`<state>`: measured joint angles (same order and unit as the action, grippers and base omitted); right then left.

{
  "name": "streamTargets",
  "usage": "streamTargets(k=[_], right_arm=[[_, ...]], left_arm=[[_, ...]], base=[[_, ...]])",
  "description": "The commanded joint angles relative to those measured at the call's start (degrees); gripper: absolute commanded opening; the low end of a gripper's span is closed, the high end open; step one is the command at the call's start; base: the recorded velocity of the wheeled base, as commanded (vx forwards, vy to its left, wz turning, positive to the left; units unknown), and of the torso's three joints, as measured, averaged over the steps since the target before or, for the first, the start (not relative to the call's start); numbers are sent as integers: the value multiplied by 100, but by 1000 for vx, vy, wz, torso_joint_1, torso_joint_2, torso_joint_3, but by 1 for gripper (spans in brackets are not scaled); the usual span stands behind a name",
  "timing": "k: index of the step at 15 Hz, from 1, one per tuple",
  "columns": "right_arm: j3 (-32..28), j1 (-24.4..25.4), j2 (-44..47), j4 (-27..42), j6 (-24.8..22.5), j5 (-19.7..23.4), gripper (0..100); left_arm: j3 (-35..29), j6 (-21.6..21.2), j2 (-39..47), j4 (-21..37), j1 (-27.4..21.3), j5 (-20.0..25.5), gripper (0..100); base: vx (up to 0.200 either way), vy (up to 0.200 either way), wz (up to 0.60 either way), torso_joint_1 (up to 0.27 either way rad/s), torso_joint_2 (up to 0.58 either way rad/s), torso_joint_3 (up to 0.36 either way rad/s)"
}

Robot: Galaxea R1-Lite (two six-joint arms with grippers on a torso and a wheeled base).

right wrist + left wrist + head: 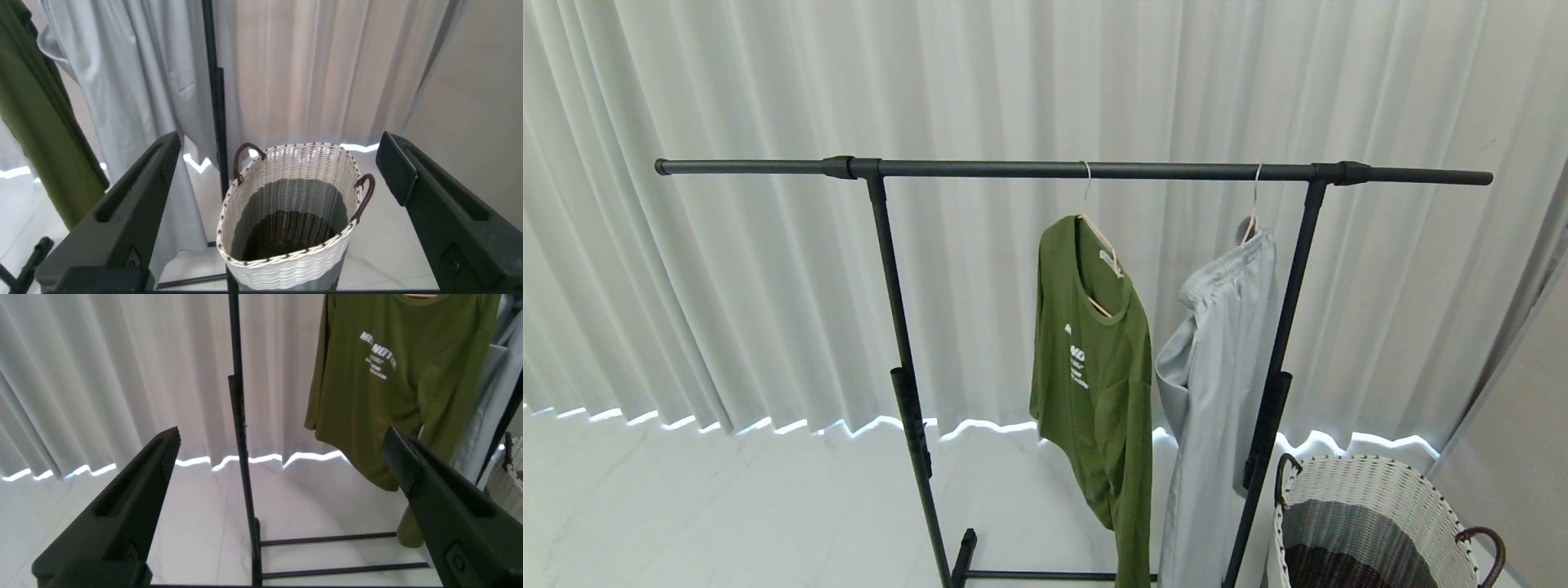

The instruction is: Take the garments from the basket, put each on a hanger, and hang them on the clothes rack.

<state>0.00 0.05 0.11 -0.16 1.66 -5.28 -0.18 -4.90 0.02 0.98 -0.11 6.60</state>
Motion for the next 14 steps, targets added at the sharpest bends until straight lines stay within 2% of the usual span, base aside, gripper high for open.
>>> streamTargets(k=[1, 14], right_arm=[[0, -5, -2, -2, 1, 1, 100], [0, 4, -2, -2, 1, 1, 100]], left_arm=[[1, -2, -2, -1, 2, 0, 100], [1, -2, -2, -1, 2, 0, 100]], base=[[0, 0, 0, 0, 0, 0], [0, 0, 0, 0, 0, 0]])
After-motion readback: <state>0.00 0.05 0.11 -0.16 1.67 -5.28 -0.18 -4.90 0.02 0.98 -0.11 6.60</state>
